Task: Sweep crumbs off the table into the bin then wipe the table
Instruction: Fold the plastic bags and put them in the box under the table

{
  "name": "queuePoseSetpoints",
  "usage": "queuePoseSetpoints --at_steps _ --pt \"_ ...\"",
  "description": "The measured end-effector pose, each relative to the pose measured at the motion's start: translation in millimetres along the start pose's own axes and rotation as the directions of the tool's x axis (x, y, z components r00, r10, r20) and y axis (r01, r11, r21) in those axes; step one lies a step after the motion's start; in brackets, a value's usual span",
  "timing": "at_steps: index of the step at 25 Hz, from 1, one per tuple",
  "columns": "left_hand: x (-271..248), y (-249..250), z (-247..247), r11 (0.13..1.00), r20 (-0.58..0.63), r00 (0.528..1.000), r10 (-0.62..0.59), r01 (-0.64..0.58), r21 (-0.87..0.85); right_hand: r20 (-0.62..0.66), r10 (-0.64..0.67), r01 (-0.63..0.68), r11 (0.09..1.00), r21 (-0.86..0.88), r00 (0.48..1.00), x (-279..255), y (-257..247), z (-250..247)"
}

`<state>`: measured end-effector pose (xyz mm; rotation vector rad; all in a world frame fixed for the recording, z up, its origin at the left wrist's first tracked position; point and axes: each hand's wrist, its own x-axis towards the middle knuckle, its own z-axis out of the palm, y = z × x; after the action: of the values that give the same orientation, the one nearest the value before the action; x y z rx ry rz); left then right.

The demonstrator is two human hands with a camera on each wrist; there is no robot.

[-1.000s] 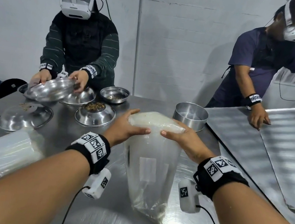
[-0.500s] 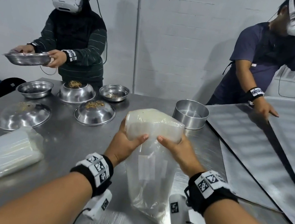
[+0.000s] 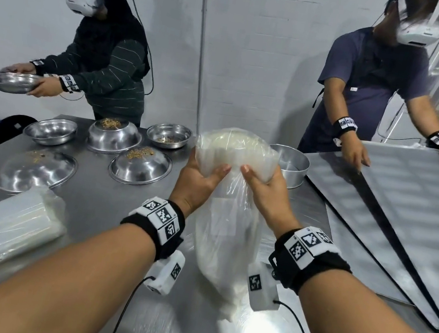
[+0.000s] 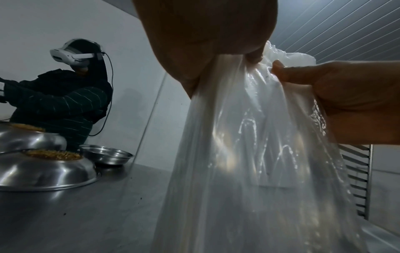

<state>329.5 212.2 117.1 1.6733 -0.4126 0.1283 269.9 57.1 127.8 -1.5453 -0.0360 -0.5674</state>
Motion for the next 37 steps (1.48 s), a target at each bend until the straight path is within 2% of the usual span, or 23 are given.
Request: queuePoseSetpoints --at_steps 2,4,7,10,15,20,26,30,32,34,37 --pt "-2.0 -4.9 -0.8 1.000 0.013 1.000 -0.019 0.018 0.004 -0.002 0.002 -0.002 1.000 -0.010 1.000 -2.6 6.4 -1.7" --pt "-14.4 -19.1 0.0 0.998 0.033 0.998 -0.054 0.053 0.033 0.003 0.056 -0.056 0.998 -0.041 0.998 -14.1 25.9 -6.1" --pt "-33.9 -38.5 2.0 0.993 0.032 0.994 -0.103 0.101 0.054 0.043 0.127 -0.127 0.992 0.000 0.991 -33.6 50.1 -8.4" --pt "-30.3 -36.3 3.9 0.994 0.004 0.995 -0.097 0.097 0.044 0.018 0.122 -0.123 0.992 0.007 0.992 -29.3 50.7 -6.2" --pt "-14.4 -29.1 3.5 0.998 0.021 0.997 -0.069 0.069 0.003 0.018 0.076 -0.076 0.997 -0.016 0.997 -12.8 38.7 -7.9" --pt "-21.6 -42.6 5.4 0.995 0.055 0.995 -0.085 0.083 0.049 0.041 0.114 -0.111 0.992 -0.061 0.993 -19.3 54.1 -16.7" --pt "-6.2 -35.3 -4.9 0.985 0.173 0.971 -0.166 0.170 -0.009 0.233 0.138 -0.150 0.988 0.035 0.963 -6.1 33.0 -25.4" --pt "1.4 -25.8 -8.8 0.974 0.327 0.924 -0.197 0.223 -0.041 0.320 0.210 -0.203 0.978 -0.056 0.924 -3.3 27.5 -27.3" --pt "-0.1 -25.7 -10.9 0.970 0.382 0.903 -0.196 0.236 -0.059 0.348 0.239 -0.240 0.970 -0.042 0.907 -7.4 31.9 -26.4" --pt "-4.0 -29.5 -10.5 0.968 0.370 0.906 -0.204 0.243 -0.062 0.324 0.250 -0.261 0.965 -0.010 0.912 -14.5 41.2 -23.1" --pt "-11.7 -37.9 -4.8 0.974 0.229 0.950 -0.212 0.224 -0.026 0.185 0.254 -0.256 0.967 -0.008 0.949 -20.8 52.2 -17.7"
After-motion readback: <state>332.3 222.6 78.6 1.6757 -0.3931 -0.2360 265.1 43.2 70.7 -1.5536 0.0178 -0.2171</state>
